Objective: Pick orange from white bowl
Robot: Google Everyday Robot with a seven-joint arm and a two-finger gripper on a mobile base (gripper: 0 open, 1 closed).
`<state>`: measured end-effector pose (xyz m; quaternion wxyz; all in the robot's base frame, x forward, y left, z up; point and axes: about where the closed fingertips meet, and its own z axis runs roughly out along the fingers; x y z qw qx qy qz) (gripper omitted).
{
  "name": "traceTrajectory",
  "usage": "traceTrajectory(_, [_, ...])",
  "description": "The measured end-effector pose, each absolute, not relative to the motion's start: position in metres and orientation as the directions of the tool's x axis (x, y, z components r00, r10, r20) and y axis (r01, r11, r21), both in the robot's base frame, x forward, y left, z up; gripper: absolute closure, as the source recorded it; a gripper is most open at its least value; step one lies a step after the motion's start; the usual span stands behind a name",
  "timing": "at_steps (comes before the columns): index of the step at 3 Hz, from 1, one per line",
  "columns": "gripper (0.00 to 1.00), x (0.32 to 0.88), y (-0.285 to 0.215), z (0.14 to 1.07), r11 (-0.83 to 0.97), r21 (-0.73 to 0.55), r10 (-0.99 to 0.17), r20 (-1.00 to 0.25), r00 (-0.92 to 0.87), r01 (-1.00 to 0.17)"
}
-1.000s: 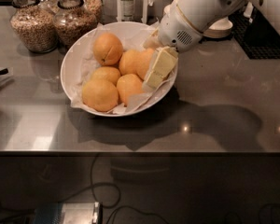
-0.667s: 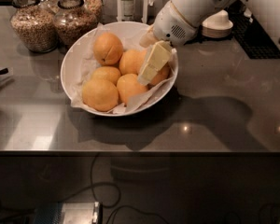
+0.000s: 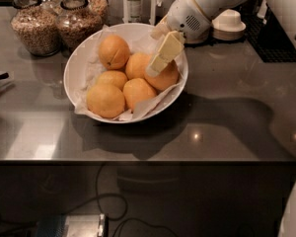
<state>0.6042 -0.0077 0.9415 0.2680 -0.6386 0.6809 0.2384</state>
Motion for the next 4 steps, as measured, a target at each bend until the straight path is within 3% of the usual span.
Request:
traceTrajectory(2, [0.09, 0.579, -0.016, 0.923, 0.102, 0.03, -0.695, -0.713, -0.093, -0.994])
traceTrajectory(3, [0.17, 0.581, -0.018, 0.909, 0.107, 0.06, -0.679, -0.724, -0.117, -0.992])
traceTrajectory(4, [0.34, 0.586, -0.022, 0.896, 0.121, 0.084, -0.665, -0.732, -0.144, -0.989])
